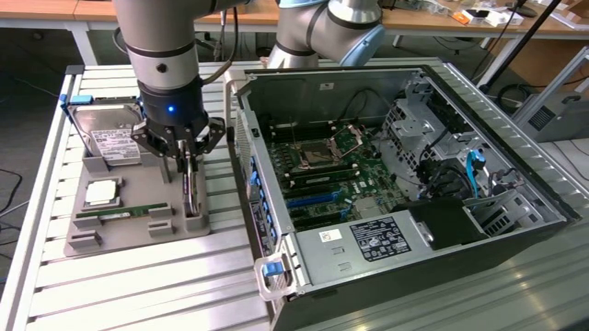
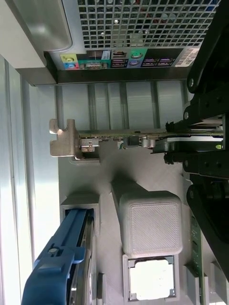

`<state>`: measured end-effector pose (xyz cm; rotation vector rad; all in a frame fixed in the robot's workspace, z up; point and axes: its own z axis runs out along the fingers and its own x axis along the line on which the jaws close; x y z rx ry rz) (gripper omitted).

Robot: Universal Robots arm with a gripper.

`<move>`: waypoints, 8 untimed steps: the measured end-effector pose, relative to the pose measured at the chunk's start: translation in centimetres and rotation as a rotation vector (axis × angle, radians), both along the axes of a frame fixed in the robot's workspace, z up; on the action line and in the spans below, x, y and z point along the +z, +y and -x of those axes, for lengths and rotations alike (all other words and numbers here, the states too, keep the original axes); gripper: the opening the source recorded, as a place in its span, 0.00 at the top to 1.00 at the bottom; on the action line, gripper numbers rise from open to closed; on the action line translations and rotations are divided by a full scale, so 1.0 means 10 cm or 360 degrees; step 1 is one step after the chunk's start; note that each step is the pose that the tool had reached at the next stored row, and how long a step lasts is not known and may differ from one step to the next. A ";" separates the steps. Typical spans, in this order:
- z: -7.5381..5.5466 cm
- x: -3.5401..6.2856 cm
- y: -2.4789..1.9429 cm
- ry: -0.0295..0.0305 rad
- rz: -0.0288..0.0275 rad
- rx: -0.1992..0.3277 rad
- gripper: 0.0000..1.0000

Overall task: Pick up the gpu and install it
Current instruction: 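Pick up the gpu and move the gpu toward the slot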

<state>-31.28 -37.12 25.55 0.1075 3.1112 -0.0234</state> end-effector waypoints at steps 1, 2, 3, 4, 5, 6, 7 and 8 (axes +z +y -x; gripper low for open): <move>0.00 0.002 0.000 0.00002 0.00001 0.0000 0.73; 0.00 0.003 0.000 0.00001 0.00000 0.0000 0.73; 0.00 0.005 0.000 0.00000 0.00000 0.0000 0.73; 0.00 0.006 0.000 0.00001 0.00000 0.0000 0.73; 0.00 0.007 0.000 0.00000 0.00000 0.0000 0.73; 0.00 0.018 0.000 0.00001 0.00000 0.0000 0.73; 0.00 0.029 0.000 0.00002 0.00001 0.0000 0.73; 0.00 0.031 0.000 0.00001 0.00000 0.0000 0.73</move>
